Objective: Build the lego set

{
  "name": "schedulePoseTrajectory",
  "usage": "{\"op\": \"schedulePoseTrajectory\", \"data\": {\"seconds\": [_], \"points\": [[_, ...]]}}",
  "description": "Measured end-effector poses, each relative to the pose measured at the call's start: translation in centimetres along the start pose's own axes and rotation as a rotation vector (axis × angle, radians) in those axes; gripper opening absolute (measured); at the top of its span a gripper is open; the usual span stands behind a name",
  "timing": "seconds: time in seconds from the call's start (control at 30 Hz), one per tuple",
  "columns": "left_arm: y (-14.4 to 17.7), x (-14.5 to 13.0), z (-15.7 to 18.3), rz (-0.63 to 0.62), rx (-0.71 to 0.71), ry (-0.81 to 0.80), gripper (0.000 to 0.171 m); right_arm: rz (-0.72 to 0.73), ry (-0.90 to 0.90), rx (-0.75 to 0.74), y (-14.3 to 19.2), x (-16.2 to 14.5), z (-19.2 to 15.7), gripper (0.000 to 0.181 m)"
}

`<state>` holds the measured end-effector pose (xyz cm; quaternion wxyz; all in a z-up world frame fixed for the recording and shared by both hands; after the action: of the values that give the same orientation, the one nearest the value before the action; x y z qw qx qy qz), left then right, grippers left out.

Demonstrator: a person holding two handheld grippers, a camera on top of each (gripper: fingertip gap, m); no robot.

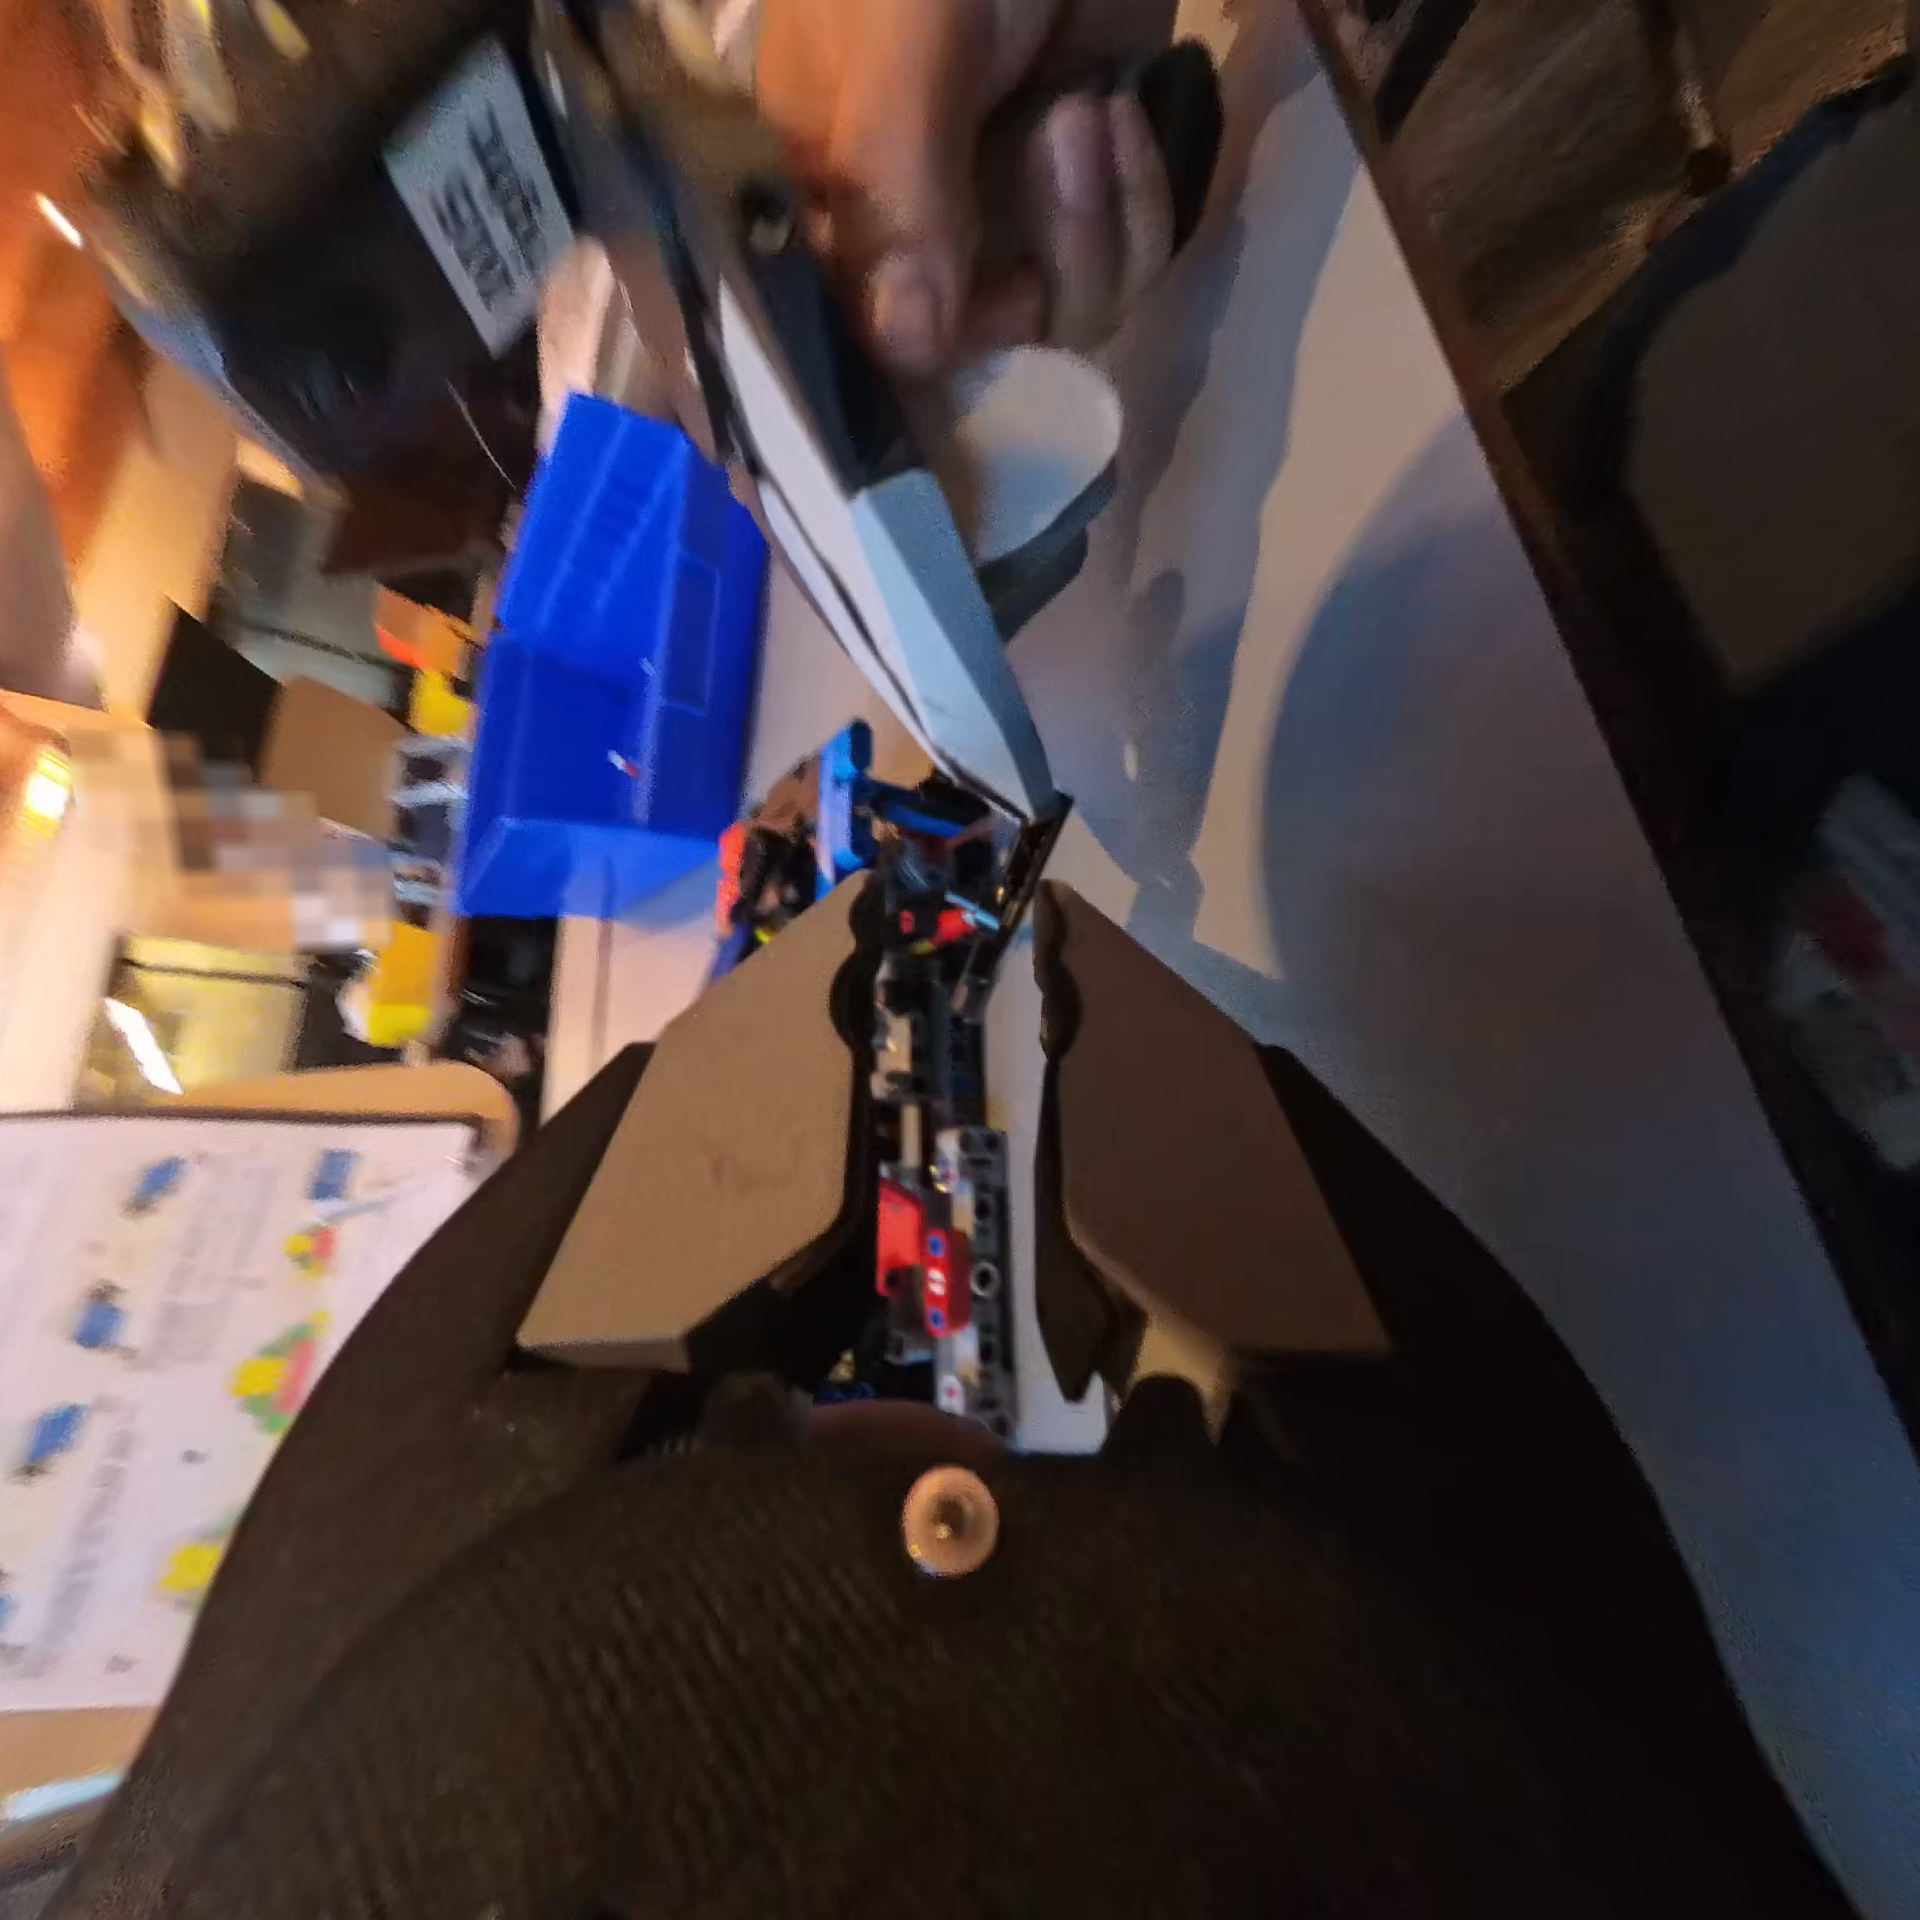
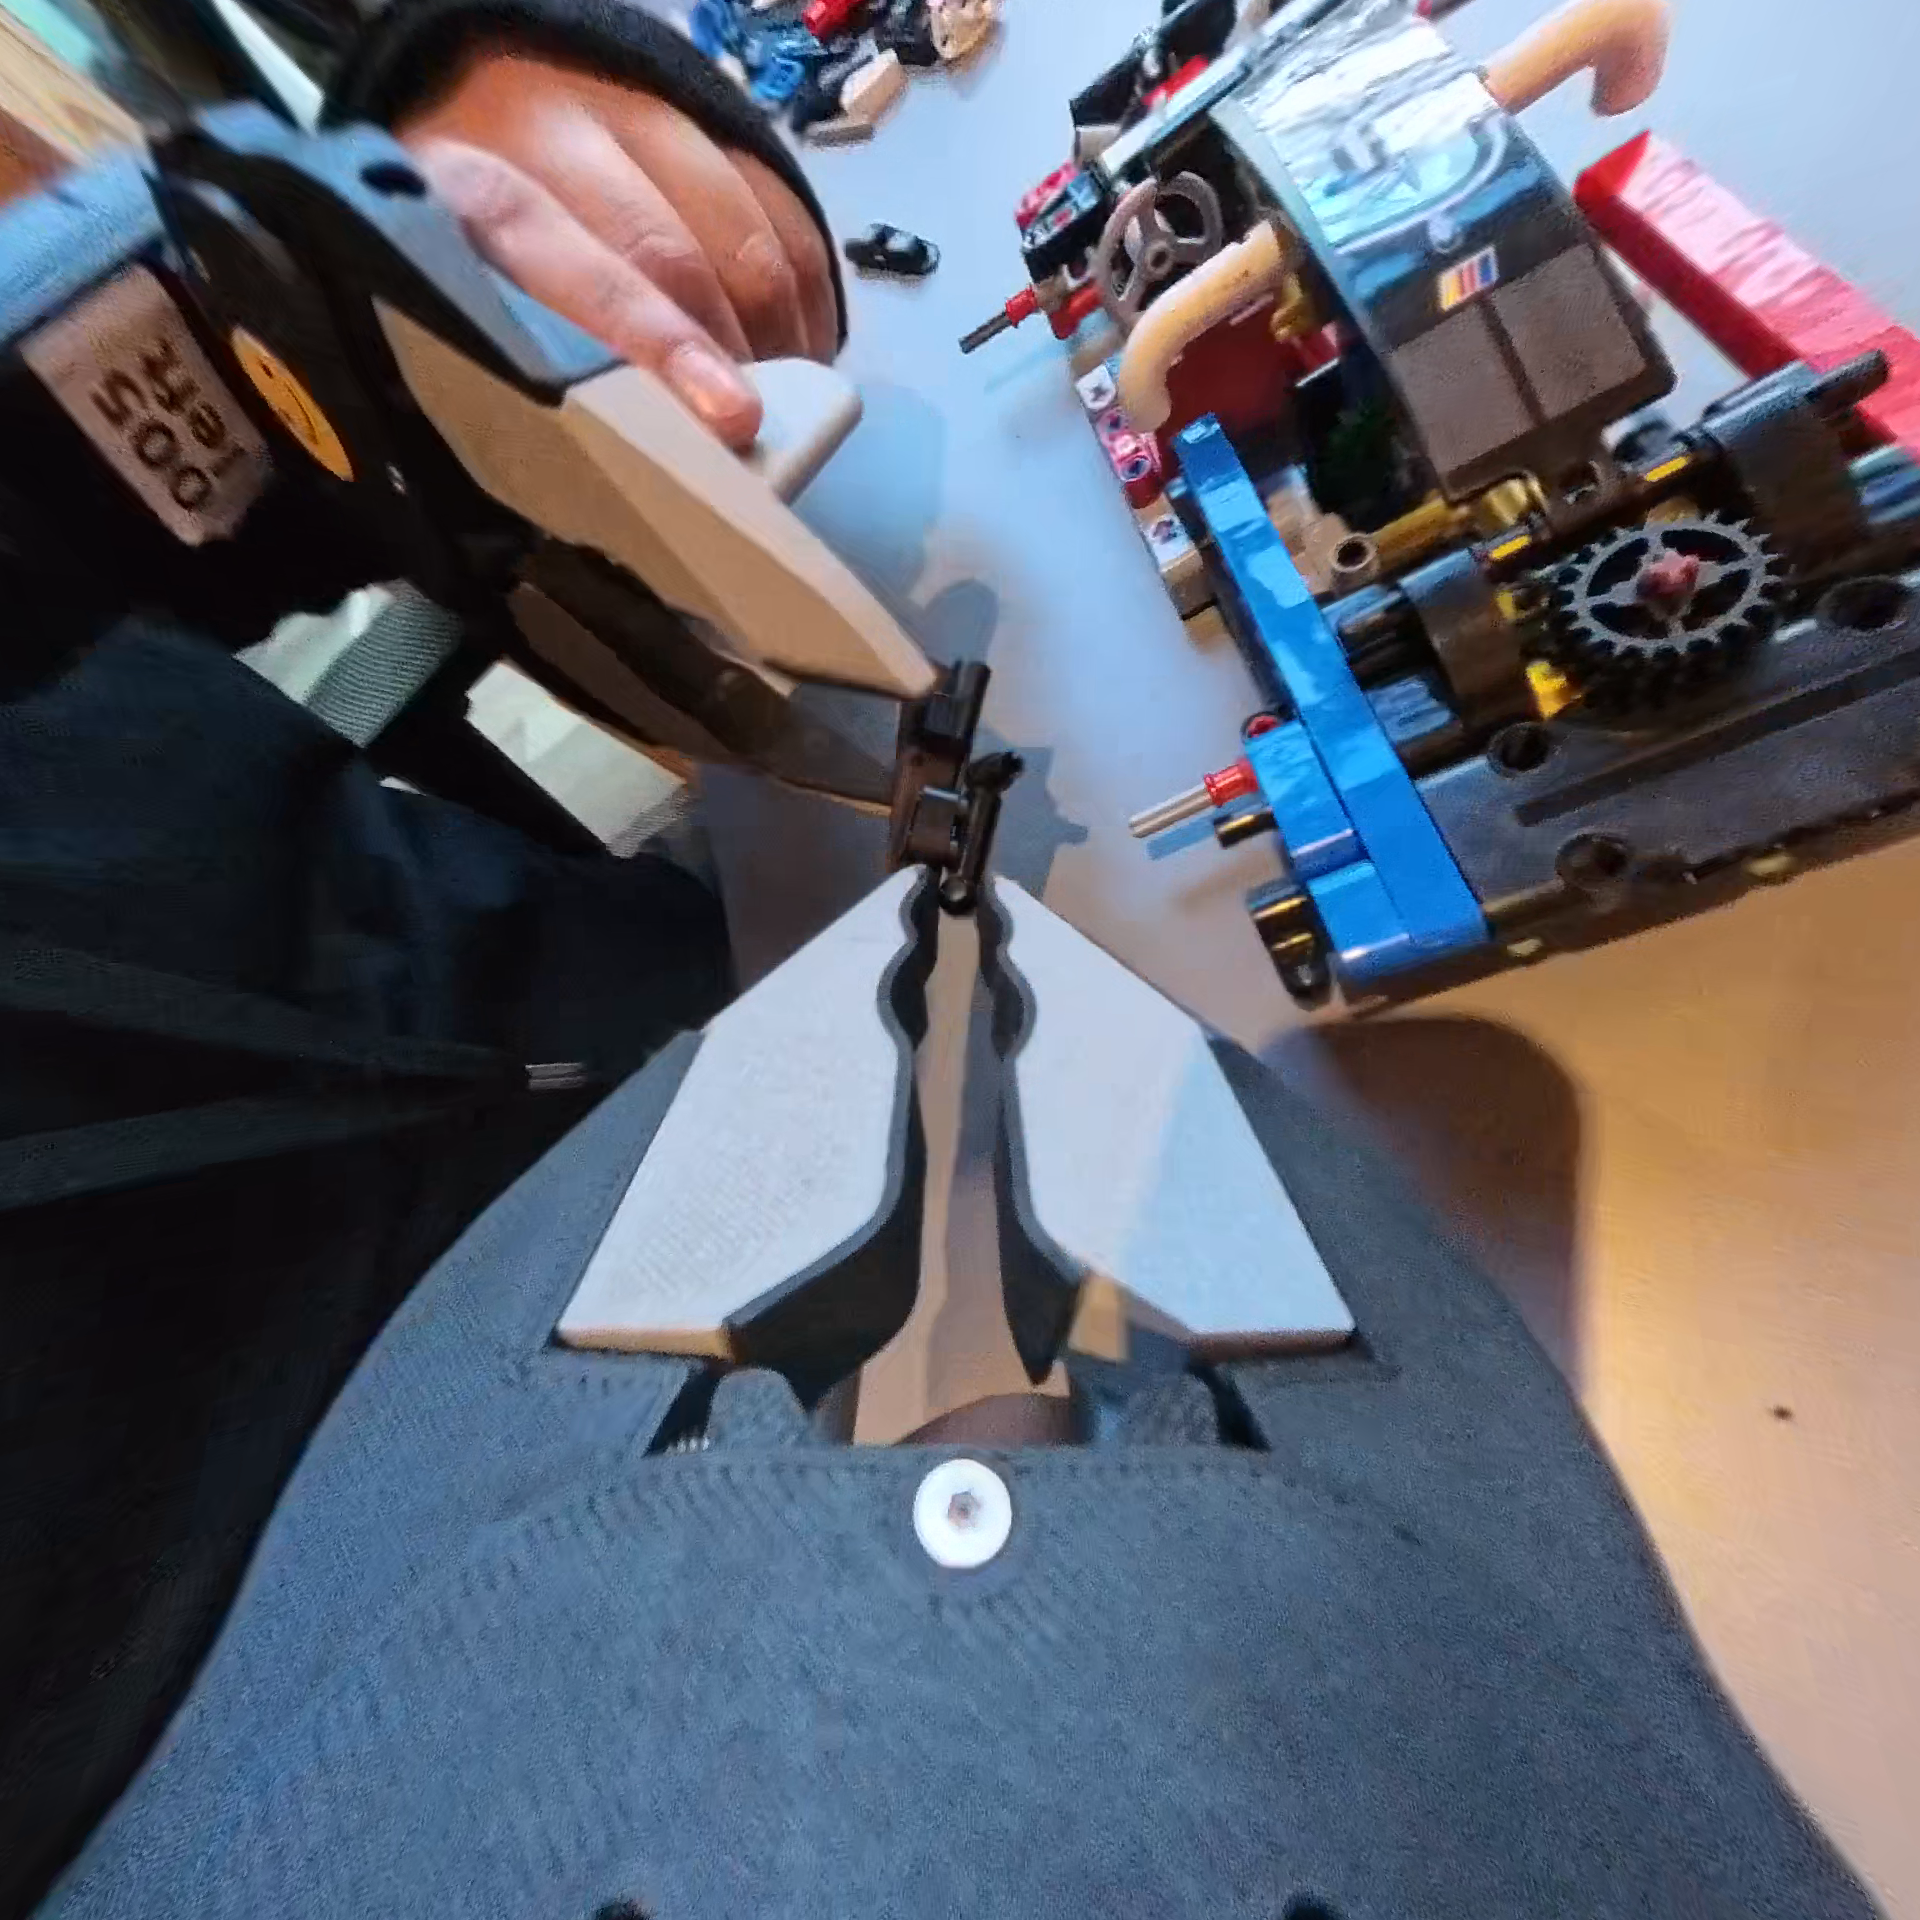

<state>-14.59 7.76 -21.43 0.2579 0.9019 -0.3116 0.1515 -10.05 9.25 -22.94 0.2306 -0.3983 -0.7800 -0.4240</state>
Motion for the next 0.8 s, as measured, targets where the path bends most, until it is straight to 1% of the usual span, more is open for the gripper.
{"op": "schedulePoseTrajectory", "data": {"seconds": [0.07,0.1,0.17,0.2,0.23,0.3,0.37,0.43,0.5,0.53,0.57,0.6,0.67,0.7,0.73,0.8], "points": [[0.3,0.5,-0.3,0.038,0.060,-0.095,0.018,0.038,-0.041,0.064,0.4,0.4,-0.3,0.004],[0.3,0.5,-0.4,0.039,0.086,-0.125,0.017,0.053,-0.052,0.097,0.5,0.6,-0.5,0.004],[0.1,0.0,-0.3,0.001,0.085,-0.147,0.019,0.063,-0.071,0.140,0.5,0.5,-0.8,0.003],[0.0,-0.1,-0.3,-0.010,0.081,-0.139,0.022,0.055,-0.078,0.150,0.4,0.4,-0.8,0.004],[0.0,0.0,-0.2,-0.006,0.072,-0.127,0.020,0.050,-0.078,0.158,0.3,0.2,-0.8,0.003],[0.3,0.6,-0.1,0.025,0.037,-0.093,0.011,0.054,-0.093,0.201,0.2,0.3,-1.0,0.003],[0.6,0.6,-0.2,0.027,0.012,-0.047,0.008,0.078,-0.134,0.243,0.3,0.6,-0.9,0.003],[0.7,0.4,-0.1,0.014,-0.034,0.005,0.007,0.099,-0.151,0.240,0.5,0.9,-0.4,0.003],[0.5,0.1,-0.4,-0.042,-0.061,0.065,0.006,0.111,-0.134,0.195,0.6,1.3,0.0,0.004],[0.3,0.0,-0.6,-0.066,-0.070,0.081,0.006,0.114,-0.107,0.161,0.7,1.5,0.2,0.009],[0.2,-0.2,-0.9,-0.083,-0.071,0.087,0.005,0.121,-0.071,0.105,1.0,1.7,0.6,0.020],[0.1,-0.4,-1.0,-0.101,-0.078,0.090,0.003,0.130,-0.019,0.033,1.5,1.9,1.0,0.028],[-0.3,-0.9,-1.3,-0.150,-0.098,0.106,0.001,0.156,0.116,-0.112,2.6,2.2,1.2,0.031],[-0.4,-0.9,-1.4,-0.150,-0.102,0.115,0.001,0.166,0.179,-0.172,2.9,2.3,1.1,0.036],[-0.4,-0.9,-1.5,-0.149,-0.115,0.131,0.000,0.163,0.236,-0.219,3.0,2.2,0.8,0.040],[-0.7,-1.1,-1.5,-0.163,-0.144,0.162,0.000,0.144,0.340,-0.298,2.7,2.0,0.3,0.042]]}}
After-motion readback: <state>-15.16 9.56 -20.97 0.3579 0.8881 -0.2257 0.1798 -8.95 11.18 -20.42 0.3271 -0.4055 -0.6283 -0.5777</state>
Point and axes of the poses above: each gripper's, where its closed fingertips meet, y back along the fingers, x out of its top, z = x × y across the jaws, the point moved 3 cm from there along y, back along the fingers, and after that the axes turned 3 degrees about x, right-handed, at the moved point
